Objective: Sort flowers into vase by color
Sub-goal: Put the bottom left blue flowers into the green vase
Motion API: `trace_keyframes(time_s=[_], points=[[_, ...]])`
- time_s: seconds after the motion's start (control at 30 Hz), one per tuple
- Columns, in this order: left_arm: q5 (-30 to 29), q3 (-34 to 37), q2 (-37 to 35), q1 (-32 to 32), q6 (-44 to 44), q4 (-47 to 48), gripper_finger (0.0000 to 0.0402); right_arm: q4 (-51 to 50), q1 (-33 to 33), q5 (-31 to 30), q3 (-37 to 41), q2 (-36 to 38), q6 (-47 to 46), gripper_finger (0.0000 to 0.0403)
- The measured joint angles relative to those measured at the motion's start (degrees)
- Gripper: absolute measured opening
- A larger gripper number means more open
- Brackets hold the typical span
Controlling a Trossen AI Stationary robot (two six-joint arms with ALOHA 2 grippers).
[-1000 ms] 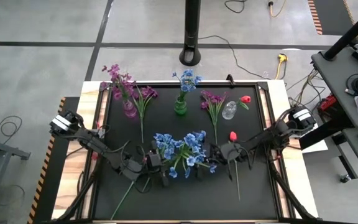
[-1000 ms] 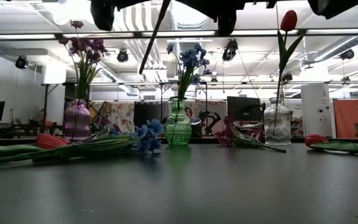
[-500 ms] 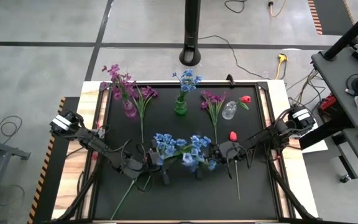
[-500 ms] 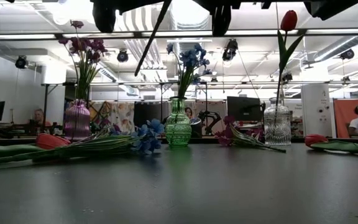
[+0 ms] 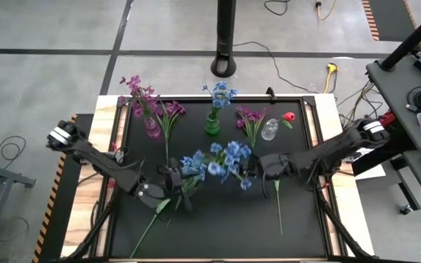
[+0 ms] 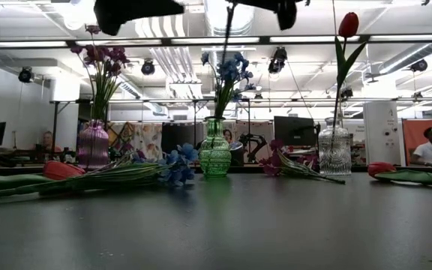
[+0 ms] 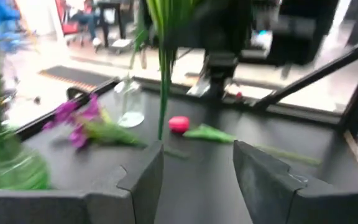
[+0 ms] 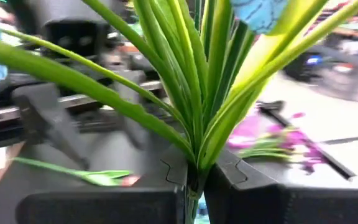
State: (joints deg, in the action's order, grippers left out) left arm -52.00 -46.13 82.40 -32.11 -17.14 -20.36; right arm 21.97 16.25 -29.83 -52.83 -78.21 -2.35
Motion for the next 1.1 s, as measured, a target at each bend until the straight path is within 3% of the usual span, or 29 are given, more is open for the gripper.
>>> trace_keyframes(time_s=[0.2, 0.4, 0.6, 1.1], points=[[-1.1, 0.0, -8.6, 0.7, -5.6, 20.7, 0.0164, -1.4, -6.6, -0.1, -0.2, 4.8, 3.7, 0.0018], [-4.5, 0.3, -14.5, 0.9, -6.2, 30.6, 0.0153, -1.4, -12.2, 0.1, 0.0, 2.8, 3.7, 0.0018], [-4.6, 0.9, -16.5, 0.9, -6.4, 33.9, 0.015, 4.3, -15.4, 0.3, -1.4, -0.7, 5.0, 0.0019], [-6.0, 1.0, -16.5, 0.9, -6.3, 35.1, 0.015, 3.5, -24.3, 0.2, -9.8, -8.8, 10.2, 0.0019]])
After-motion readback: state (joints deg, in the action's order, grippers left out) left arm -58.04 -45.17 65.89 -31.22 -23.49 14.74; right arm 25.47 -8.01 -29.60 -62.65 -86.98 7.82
